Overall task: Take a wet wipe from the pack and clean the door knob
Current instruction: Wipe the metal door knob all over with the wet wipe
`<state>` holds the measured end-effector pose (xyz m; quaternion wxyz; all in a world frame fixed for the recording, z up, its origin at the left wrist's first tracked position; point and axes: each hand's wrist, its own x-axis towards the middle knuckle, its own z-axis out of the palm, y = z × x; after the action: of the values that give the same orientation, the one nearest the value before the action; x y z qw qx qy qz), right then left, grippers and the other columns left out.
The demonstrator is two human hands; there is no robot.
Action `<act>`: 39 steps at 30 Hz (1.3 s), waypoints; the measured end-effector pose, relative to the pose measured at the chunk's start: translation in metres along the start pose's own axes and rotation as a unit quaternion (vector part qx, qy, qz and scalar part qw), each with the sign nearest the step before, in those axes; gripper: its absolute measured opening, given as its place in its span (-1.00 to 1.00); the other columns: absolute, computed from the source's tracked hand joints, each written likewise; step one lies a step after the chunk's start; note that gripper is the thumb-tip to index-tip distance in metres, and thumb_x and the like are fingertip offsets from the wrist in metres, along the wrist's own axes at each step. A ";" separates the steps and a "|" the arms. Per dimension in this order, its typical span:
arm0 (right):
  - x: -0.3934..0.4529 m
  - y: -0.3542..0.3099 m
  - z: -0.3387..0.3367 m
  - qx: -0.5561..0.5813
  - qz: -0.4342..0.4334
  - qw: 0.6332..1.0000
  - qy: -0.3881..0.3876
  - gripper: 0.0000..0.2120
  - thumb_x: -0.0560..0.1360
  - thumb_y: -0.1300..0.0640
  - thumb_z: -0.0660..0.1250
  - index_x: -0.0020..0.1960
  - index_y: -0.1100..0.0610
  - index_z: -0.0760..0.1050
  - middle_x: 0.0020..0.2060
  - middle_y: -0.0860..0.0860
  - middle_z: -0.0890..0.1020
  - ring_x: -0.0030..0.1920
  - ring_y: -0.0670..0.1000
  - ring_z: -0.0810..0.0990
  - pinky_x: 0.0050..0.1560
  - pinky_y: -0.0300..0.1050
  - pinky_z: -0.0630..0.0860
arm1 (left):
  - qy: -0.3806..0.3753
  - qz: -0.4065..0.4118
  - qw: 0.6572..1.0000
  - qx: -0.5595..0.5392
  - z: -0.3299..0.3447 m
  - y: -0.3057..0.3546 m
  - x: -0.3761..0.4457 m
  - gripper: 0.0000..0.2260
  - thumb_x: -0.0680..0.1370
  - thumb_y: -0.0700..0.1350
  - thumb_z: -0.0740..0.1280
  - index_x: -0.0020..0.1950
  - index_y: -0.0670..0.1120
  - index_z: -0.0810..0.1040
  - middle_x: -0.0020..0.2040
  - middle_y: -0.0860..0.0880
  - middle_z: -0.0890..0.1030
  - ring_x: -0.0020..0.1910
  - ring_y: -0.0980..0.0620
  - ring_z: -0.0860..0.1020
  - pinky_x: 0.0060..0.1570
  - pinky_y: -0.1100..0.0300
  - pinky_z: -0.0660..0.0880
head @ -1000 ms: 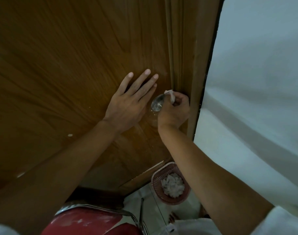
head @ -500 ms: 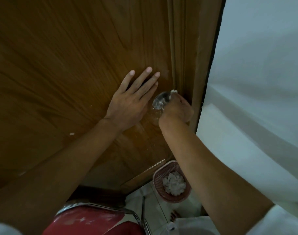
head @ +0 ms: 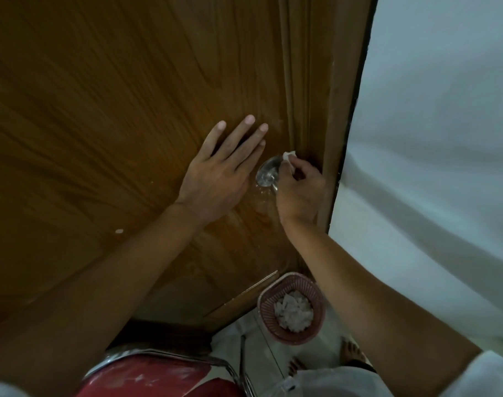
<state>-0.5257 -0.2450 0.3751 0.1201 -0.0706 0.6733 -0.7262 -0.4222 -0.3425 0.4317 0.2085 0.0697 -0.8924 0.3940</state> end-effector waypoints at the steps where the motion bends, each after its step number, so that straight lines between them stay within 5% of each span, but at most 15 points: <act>1: 0.002 0.003 -0.003 -0.020 -0.036 0.999 -0.014 -0.82 0.59 0.12 0.38 0.16 0.09 0.67 -0.03 -0.11 0.67 -0.07 -0.24 0.59 -0.06 -0.45 0.52 | 0.002 -0.001 1.000 0.001 0.001 0.000 0.000 -0.60 0.72 -0.07 0.06 0.53 -0.16 0.38 0.60 -0.12 0.25 0.59 -0.15 0.19 0.55 -0.14 -0.02; 6: 0.001 0.003 0.000 -0.104 -0.173 0.979 -0.041 -0.84 0.56 0.19 0.39 0.11 0.16 0.69 0.05 -0.02 0.65 -0.01 -0.19 0.58 -0.04 -0.57 0.44 | 0.003 0.003 1.000 0.003 0.002 -0.001 -0.001 -0.59 0.72 -0.05 0.08 0.53 -0.16 0.37 0.60 -0.12 0.25 0.59 -0.15 0.18 0.55 -0.14 -0.05; 12: 0.004 -0.001 0.003 -0.046 -0.066 0.997 0.006 -0.86 0.57 0.16 0.39 0.09 0.12 0.69 -0.01 -0.06 0.69 -0.10 -0.26 0.57 -0.10 -0.51 0.47 | 0.001 -0.001 1.000 -0.010 0.001 -0.002 -0.004 -0.59 0.70 -0.09 0.12 0.53 -0.18 0.37 0.61 -0.12 0.24 0.60 -0.15 0.18 0.55 -0.13 -0.01; 16: -0.010 0.008 0.004 -0.097 -0.183 0.978 -0.025 -0.91 0.53 0.22 0.43 0.02 0.15 0.68 -0.02 0.01 0.66 -0.09 -0.23 0.55 -0.10 -0.56 0.45 | -0.005 0.003 1.000 -0.012 0.002 -0.001 -0.011 -0.59 0.70 -0.09 0.14 0.53 -0.18 0.36 0.61 -0.13 0.24 0.60 -0.16 0.17 0.55 -0.11 -0.04; 20: 0.005 0.014 0.001 -0.106 -0.155 0.982 0.008 -0.92 0.54 0.21 0.40 0.00 0.15 0.67 -0.05 -0.04 0.63 -0.12 -0.19 0.55 -0.11 -0.39 0.53 | -0.004 0.002 1.000 -0.010 0.002 0.000 -0.012 -0.59 0.70 -0.09 0.14 0.54 -0.17 0.35 0.61 -0.13 0.23 0.60 -0.16 0.17 0.55 -0.12 0.00; 24: 0.006 0.030 -0.004 -0.217 -0.366 0.901 -0.087 -0.89 0.53 0.15 0.38 -0.01 0.15 0.66 -0.03 0.05 0.66 0.00 0.01 0.63 0.03 -0.02 0.59 | -0.006 0.004 1.000 0.002 0.005 0.000 -0.013 -0.58 0.71 -0.07 0.10 0.55 -0.17 0.34 0.62 -0.12 0.22 0.60 -0.15 0.16 0.56 -0.09 -0.10; 27: 0.013 0.037 -0.009 -0.287 -0.459 0.834 -0.107 -0.92 0.49 0.15 0.43 -0.04 0.11 0.68 -0.04 0.04 0.67 0.03 0.06 0.62 0.08 0.03 0.51 | -0.005 0.003 1.000 0.002 0.006 0.001 -0.013 -0.58 0.71 -0.07 0.11 0.55 -0.17 0.34 0.62 -0.12 0.22 0.60 -0.15 0.16 0.56 -0.09 -0.10; 31: 0.017 0.024 -0.003 -0.241 -0.440 0.863 -0.054 -0.91 0.53 0.15 0.43 0.00 0.10 0.69 -0.04 0.01 0.68 -0.02 0.01 0.63 0.06 -0.01 0.49 | -0.001 0.000 1.000 -0.007 0.006 0.001 -0.014 -0.59 0.71 -0.07 0.12 0.55 -0.16 0.34 0.61 -0.12 0.24 0.60 -0.15 0.17 0.56 -0.10 -0.05; 36: 0.011 0.039 -0.008 -0.318 -0.527 0.778 -0.121 -0.94 0.49 0.12 0.46 -0.05 0.06 0.70 -0.07 -0.03 0.70 0.01 0.05 0.63 0.07 0.04 0.44 | -0.005 0.005 1.000 0.004 0.008 0.001 -0.017 -0.58 0.73 -0.04 0.07 0.55 -0.18 0.34 0.61 -0.12 0.24 0.59 -0.15 0.17 0.56 -0.08 -0.09; 39: 0.013 0.033 -0.005 -0.288 -0.503 0.807 -0.111 -0.92 0.51 0.13 0.45 -0.03 0.07 0.70 -0.06 -0.01 0.69 0.00 0.04 0.64 0.05 0.03 0.47 | -0.004 0.008 1.000 0.000 0.007 0.000 -0.020 -0.58 0.72 -0.05 0.10 0.55 -0.18 0.32 0.61 -0.13 0.23 0.60 -0.15 0.17 0.56 -0.08 -0.09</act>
<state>-0.5368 -0.2457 0.3408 -0.2143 -0.5107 0.7039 -0.4447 -0.4068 -0.3487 0.4189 0.2020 0.0644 -0.8939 0.3949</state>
